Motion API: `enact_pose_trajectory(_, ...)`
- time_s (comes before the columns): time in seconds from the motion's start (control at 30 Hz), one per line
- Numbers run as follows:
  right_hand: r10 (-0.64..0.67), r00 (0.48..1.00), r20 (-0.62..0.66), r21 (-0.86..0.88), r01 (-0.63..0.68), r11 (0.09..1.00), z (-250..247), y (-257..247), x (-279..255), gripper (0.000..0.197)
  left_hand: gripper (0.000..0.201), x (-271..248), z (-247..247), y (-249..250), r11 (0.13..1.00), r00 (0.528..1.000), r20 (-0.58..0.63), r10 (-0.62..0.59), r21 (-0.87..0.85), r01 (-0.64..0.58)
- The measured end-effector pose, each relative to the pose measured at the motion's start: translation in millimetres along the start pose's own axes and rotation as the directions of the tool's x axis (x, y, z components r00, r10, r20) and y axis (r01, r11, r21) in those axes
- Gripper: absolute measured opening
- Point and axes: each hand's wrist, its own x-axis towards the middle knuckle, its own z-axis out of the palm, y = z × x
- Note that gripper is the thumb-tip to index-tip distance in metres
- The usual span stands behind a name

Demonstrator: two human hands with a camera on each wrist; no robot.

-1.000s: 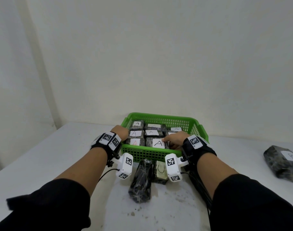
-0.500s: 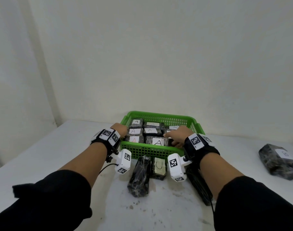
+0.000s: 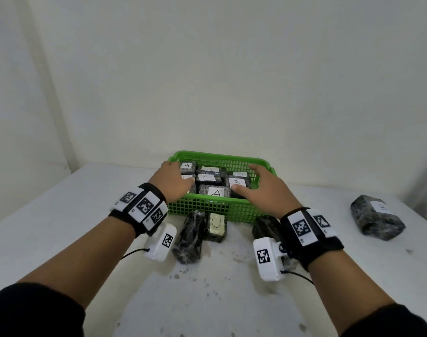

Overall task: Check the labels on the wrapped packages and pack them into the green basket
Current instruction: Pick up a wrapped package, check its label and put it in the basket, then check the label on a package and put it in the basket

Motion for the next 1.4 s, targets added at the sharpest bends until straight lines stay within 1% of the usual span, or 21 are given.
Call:
enact_pose_trajectory(0.07, -0.001, 1.0, -0.008, -0.015, 0.001, 1.0, -2.3, 7.4, -9.5, 0.088, 0.069, -18.8, 1.8, 15.6, 0.997, 0.996, 0.019, 0.082, 0.01, -0.082)
enact_pose_trajectory(0.17, 0.014, 1.0, -0.014, -0.018, -0.014, 1.0, -5.6, 22.0, -24.4, 0.093, 0.072, -46.1, 6.8, 39.8, 0.978, 0.976, 0.061, 0.209, 0.0, -0.21)
enact_pose_trajectory(0.3, 0.044, 0.998, -0.039, -0.026, -0.045, 0.999, -12.9, 44.9, -43.7, 0.107, 0.074, -65.0, 20.0, 63.9, 0.949, 0.944, 0.096, 0.316, -0.032, -0.315)
enact_pose_trajectory(0.4, 0.084, 0.995, -0.06, -0.018, -0.085, 0.996, -21.3, 62.0, -59.4, 0.097, 0.074, -73.9, 33.5, 79.1, 0.921, 0.909, 0.146, 0.39, -0.041, -0.388)
enact_pose_trajectory(0.53, 0.155, 0.987, -0.05, -0.037, -0.157, 0.987, -30.0, 85.3, -77.9, 0.102, 0.071, -82.8, 52.4, 96.7, 0.875, 0.858, 0.174, 0.483, -0.062, -0.48)
enact_pose_trajectory(0.7, 0.219, 0.976, -0.013, -0.061, -0.219, 0.974, -36.8, 107.9, -94.8, 0.095, 0.065, -90.0, 73.9, 123.2, 0.812, 0.785, 0.215, 0.581, -0.085, -0.577)
enact_pose_trajectory(0.83, 0.312, 0.95, 0.035, -0.075, -0.309, 0.948, -39.8, 121.8, -99.8, 0.098, 0.064, -85.4, 90.3, 151.2, 0.781, 0.74, 0.285, 0.609, -0.059, -0.621)
enact_pose_trajectory(0.9, 0.356, 0.932, 0.067, -0.091, -0.35, 0.932, -39.3, 126.0, -99.5, 0.1, 0.06, -80.3, 99.8, 164.5, 0.768, 0.72, 0.328, 0.611, -0.023, -0.641)
enact_pose_trajectory(0.93, 0.374, 0.924, 0.079, -0.104, -0.366, 0.925, -38.9, 127.5, -98.9, 0.098, 0.055, -77.6, 104.4, 170.8, 0.764, 0.714, 0.351, 0.605, -0.005, -0.645)
enact_pose_trajectory(1.03, 0.399, 0.912, 0.097, -0.109, -0.389, 0.915, -36.4, 127.7, -95.6, 0.081, 0.038, -70.1, 113.9, 187.2, 0.776, 0.713, 0.422, 0.56, 0.032, -0.63)
enact_pose_trajectory(1.13, 0.417, 0.901, 0.122, -0.107, -0.406, 0.908, -32.4, 130.2, -92.0, 0.072, 0.032, -64.5, 121.1, 199.1, 0.781, 0.702, 0.485, 0.522, 0.06, -0.622)
enact_pose_trajectory(1.23, 0.418, 0.903, 0.095, -0.065, -0.414, 0.908, -34.1, 134.9, -92.5, 0.07, 0.036, -59.5, 129.2, 202.9, 0.784, 0.693, 0.513, 0.507, 0.061, -0.618)
enact_pose_trajectory(1.3, 0.412, 0.908, 0.076, -0.037, -0.41, 0.911, -40.0, 138.0, -94.6, 0.068, 0.046, -56.9, 132.5, 203.3, 0.786, 0.693, 0.508, 0.511, 0.051, -0.616)
enact_pose_trajectory(1.4, 0.393, 0.919, 0.042, -0.003, -0.393, 0.919, -50.8, 141.5, -97.3, 0.075, 0.059, -50.7, 134.7, 204.0, 0.782, 0.699, 0.482, 0.529, 0.042, -0.621)
